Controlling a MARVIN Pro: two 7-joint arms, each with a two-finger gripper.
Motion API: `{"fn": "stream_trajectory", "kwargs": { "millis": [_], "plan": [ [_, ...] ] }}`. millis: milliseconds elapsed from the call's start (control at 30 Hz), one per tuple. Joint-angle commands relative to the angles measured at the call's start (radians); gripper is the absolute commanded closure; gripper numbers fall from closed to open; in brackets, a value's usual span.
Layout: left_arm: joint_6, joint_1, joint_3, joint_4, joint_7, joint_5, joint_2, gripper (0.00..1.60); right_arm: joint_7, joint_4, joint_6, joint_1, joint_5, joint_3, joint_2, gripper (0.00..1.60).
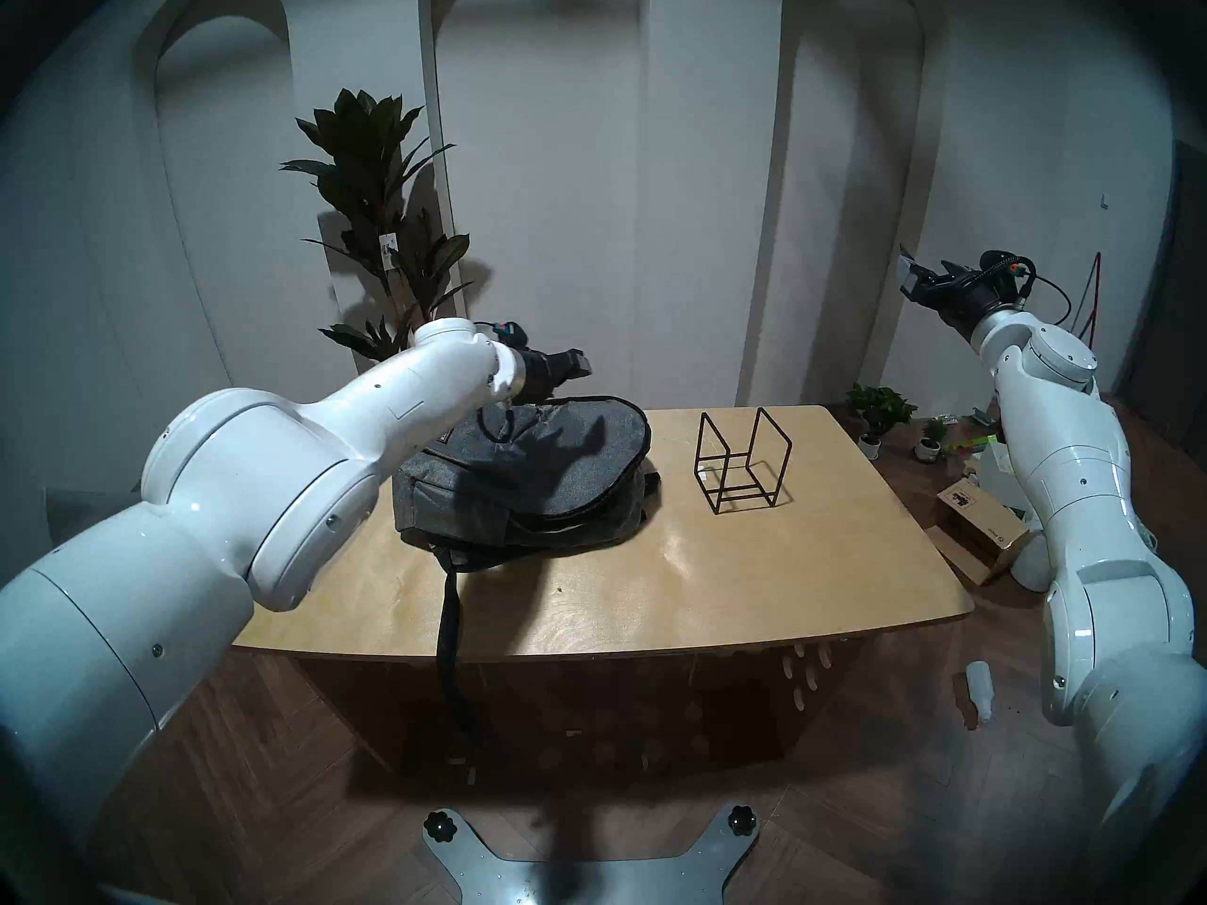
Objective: Put the book into the bag and close the bag
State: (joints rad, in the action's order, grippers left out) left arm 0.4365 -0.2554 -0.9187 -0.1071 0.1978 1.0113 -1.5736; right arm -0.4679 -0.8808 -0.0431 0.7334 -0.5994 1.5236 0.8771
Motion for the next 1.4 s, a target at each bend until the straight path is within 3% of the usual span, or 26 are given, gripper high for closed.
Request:
{"fn": "stream_trajectory", "kwargs": {
  "millis": [0, 67, 967, 1367],
  "plan": [
    [-0.098, 0.079, 0.02, 0.002, -0.015, -0.037, 0.098, 0.0, -0.005, -0.02, 0.003, 0.003, 0.002, -0.031, 0.055, 0.0],
    [-0.146, 0.081, 0.036, -0.014, -0.021, -0.052, 0.142, 0.0, -0.007, -0.024, 0.002, 0.004, 0.003, -0.046, 0.069, 0.0],
    [-0.503, -0.021, 0.255, -0.012, -0.112, -0.282, 0.276, 0.0, -0.005, -0.05, 0.027, 0.057, 0.037, -0.231, 0.226, 0.0],
    [-0.683, -0.036, 0.281, -0.048, -0.129, -0.313, 0.321, 0.0, 0.079, -0.042, 0.051, 0.07, 0.068, -0.248, 0.26, 0.0]
  ]
}}
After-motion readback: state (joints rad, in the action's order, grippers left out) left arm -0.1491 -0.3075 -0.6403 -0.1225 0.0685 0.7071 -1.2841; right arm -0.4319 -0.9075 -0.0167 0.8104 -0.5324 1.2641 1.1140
